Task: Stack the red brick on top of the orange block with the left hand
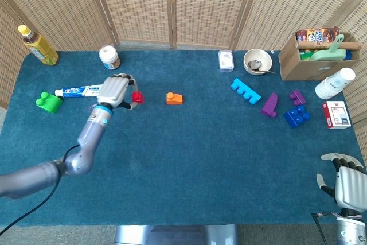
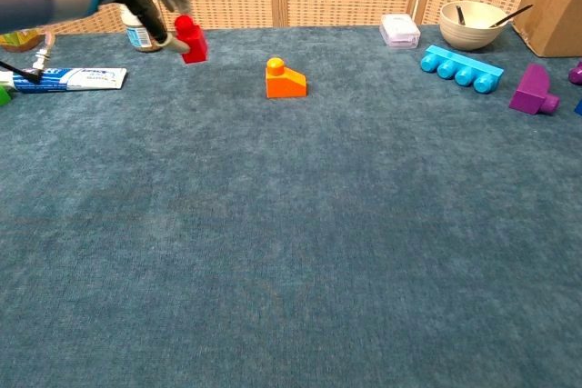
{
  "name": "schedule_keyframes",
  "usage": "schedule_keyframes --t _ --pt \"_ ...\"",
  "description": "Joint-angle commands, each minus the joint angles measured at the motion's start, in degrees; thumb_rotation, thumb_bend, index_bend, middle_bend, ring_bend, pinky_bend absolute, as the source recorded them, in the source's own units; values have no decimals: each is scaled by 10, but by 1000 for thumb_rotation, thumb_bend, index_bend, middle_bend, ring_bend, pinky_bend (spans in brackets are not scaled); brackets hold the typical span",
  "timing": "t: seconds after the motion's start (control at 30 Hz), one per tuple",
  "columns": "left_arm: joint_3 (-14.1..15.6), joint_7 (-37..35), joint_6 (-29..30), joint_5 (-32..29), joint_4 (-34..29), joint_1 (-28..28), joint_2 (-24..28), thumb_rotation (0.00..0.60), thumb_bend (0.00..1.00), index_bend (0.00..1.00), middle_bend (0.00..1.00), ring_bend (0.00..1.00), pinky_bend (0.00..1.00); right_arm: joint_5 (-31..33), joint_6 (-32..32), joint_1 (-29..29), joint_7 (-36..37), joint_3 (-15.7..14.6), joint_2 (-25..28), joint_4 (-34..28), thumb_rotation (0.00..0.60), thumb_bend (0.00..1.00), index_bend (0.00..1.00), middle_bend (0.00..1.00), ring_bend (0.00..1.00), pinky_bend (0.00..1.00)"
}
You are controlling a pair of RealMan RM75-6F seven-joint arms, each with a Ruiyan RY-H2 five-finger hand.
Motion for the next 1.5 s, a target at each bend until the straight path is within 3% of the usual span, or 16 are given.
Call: schedule_keyframes --t 0.03,0.67,1.5 --pt "-3 17 -8 -24 36 -29 -29 571 361 547 311 215 219 1 1 -2 3 0 2 1 600 270 372 356 252 221" --pt "-29 38 -43 -94 170 -122 -130 568 359 546 307 212 219 20 -6 -15 35 2 6 25 600 269 372 356 252 221" --pt "-17 115 -65 -175 218 -178 -146 570 355 537 303 207 210 21 0 -26 50 4 7 35 600 268 372 356 252 221"
